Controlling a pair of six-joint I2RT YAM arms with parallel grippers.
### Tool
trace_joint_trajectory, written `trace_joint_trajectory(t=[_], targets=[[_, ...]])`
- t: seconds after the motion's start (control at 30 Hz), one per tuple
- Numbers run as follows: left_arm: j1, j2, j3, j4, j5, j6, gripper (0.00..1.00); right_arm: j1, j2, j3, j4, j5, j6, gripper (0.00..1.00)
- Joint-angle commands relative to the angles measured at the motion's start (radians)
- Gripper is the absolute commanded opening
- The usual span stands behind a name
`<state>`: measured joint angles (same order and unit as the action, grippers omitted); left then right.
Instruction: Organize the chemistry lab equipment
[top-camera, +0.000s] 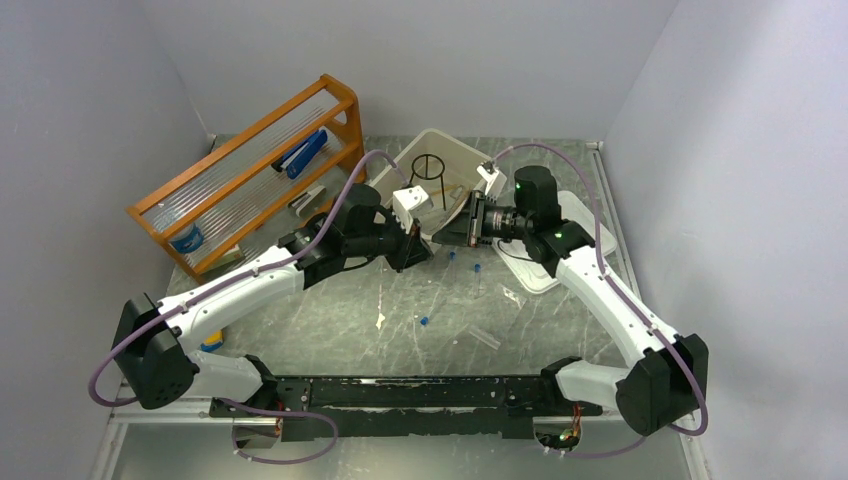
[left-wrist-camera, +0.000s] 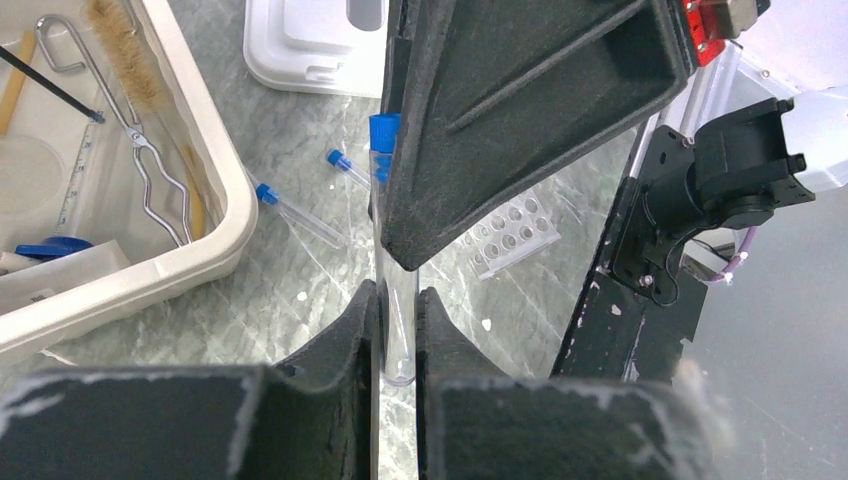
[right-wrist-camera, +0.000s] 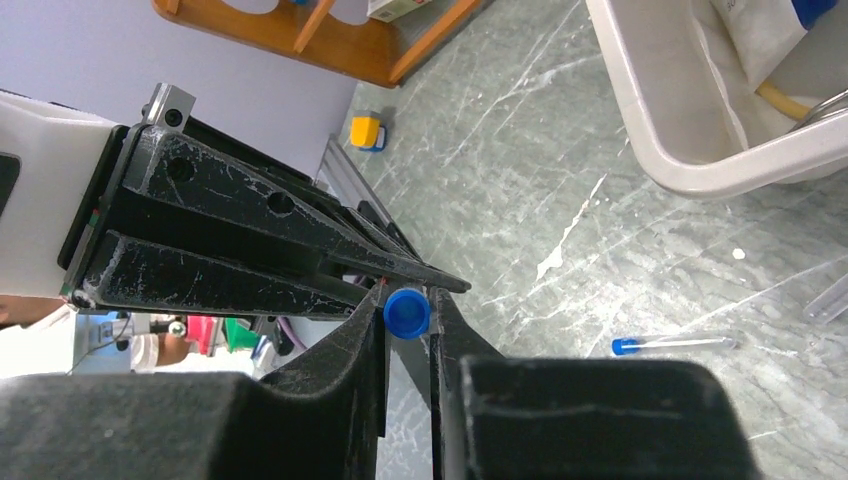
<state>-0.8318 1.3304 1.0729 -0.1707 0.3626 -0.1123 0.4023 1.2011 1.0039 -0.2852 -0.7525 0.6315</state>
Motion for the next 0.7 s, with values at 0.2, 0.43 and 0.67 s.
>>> trace_joint_trajectory(t=[0.2,0.43,0.67], targets=[[0.002,-0.049,0.027,-0.009,-0.119,-0.034,0.63,-0.006,-0.015,0.041,-0.139,0.287,-0.109,0.09],[0.003,-0.138,0.004,-0.072,-0.388,-0.098,0.76,-0.006,-0.048,0.001,-0.309,0.93,-0.166,0.09],[0.005,-0.2,-0.002,-0.133,-0.566,-0.13,0.77,0.002,-0.091,-0.091,-0.367,1.239,-0.062,0.08]])
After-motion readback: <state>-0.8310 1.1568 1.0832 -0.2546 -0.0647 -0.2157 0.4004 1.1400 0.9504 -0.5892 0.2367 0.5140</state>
